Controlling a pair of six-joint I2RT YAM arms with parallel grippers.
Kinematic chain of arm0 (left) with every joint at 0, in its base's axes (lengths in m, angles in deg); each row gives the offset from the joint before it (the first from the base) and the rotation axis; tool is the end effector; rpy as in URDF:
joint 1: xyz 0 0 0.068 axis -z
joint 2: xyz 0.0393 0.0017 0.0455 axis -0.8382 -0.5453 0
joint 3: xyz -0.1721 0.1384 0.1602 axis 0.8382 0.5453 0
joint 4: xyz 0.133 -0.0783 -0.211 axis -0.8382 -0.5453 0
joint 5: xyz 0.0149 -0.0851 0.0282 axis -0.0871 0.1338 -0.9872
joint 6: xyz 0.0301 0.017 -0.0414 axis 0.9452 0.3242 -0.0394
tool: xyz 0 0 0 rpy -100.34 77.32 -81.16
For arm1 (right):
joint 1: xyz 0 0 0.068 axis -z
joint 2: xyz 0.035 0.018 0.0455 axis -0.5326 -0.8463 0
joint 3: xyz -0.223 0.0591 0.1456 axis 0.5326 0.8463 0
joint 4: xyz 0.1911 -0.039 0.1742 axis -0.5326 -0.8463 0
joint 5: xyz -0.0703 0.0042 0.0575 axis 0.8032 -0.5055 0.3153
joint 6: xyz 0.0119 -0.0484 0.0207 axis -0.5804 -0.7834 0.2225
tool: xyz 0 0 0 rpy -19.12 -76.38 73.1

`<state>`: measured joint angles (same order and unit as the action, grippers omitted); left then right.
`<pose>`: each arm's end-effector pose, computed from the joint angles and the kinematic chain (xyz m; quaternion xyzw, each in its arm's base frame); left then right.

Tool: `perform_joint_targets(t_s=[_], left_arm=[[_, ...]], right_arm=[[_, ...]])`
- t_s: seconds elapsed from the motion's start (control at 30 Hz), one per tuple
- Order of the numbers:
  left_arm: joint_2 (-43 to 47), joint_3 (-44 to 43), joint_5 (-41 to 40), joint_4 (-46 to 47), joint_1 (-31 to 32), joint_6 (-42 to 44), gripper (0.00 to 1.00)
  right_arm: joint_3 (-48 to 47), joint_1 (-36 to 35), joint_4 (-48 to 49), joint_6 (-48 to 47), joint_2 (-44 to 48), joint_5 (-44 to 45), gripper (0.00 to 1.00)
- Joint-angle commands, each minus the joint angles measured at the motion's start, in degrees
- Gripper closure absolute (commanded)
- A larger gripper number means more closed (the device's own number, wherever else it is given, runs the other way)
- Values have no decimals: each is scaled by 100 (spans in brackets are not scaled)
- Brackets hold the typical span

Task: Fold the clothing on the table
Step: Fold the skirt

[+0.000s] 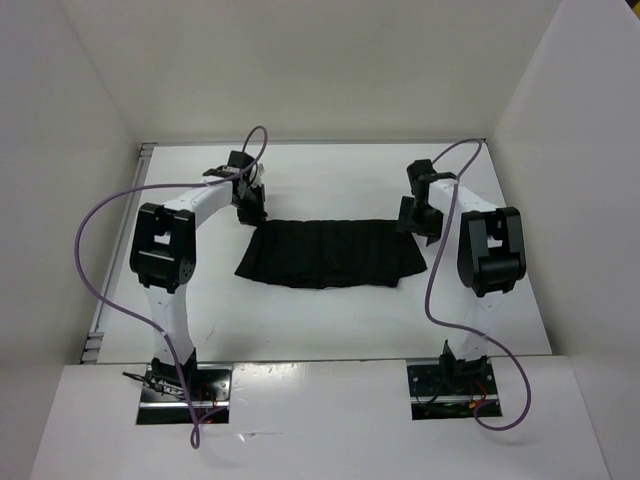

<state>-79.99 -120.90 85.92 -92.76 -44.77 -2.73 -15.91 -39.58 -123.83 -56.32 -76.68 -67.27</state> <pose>0.4255 -0.0983 0.1837 -0.0781 0.9615 -0.1595 0.2099 0.3756 0.0430 0.1811 0.1126 0.9832 -0.0496 0.1347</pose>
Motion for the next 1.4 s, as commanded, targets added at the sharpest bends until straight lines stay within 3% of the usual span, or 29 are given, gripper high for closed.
perform_joint_targets(t_s=[0.0, 0.27, 0.37, 0.4, 0.53, 0.67, 0.77, 0.83, 0.9, 0.93, 0.97, 1.13, 1.37], left_arm=[[-148, -291, -81, -139, -58, 100, 99], [246, -476, 270, -262, -58, 100, 97], [491, -476, 559, -262, -58, 100, 97], [562, -476, 647, -262, -58, 100, 97], [905, -424, 1490, -262, 21, 170, 95], [1011, -152, 2430, -262, 502, 329, 93], [1142, 130, 2503, -314, 776, 583, 93], [1143, 437, 2503, -314, 969, 645, 93], [1143, 596, 2503, -314, 1084, 645, 93], [1082, 648, 2555, -314, 1084, 645, 92], [1082, 710, 2555, -314, 1145, 645, 92], [1082, 711, 2503, -262, 1198, 593, 91], [976, 772, 2503, -200, 1304, 487, 91]], right_arm=[[150, 142, 440, -230, -155, -494, 28], [413, 494, 687, -459, -393, -1786, 35], [554, 494, 809, -511, -446, -2032, 50], [607, 494, 810, -512, -446, -2120, 62], [607, 494, 862, -512, -498, -2402, 81], [607, 494, 863, -512, -499, -2517, 95], [607, 494, 863, -512, -420, -2639, 100], [660, 494, 863, -442, -270, -2640, 100], [660, 494, 783, -372, -191, -2473, 90], [721, 494, 714, -319, -113, -2412, 77], [782, 494, 713, -318, -16, -2411, 55], [1055, 494, 722, -143, 405, -2542, 50], [1249, 546, 827, -19, 687, -2701, 50]])
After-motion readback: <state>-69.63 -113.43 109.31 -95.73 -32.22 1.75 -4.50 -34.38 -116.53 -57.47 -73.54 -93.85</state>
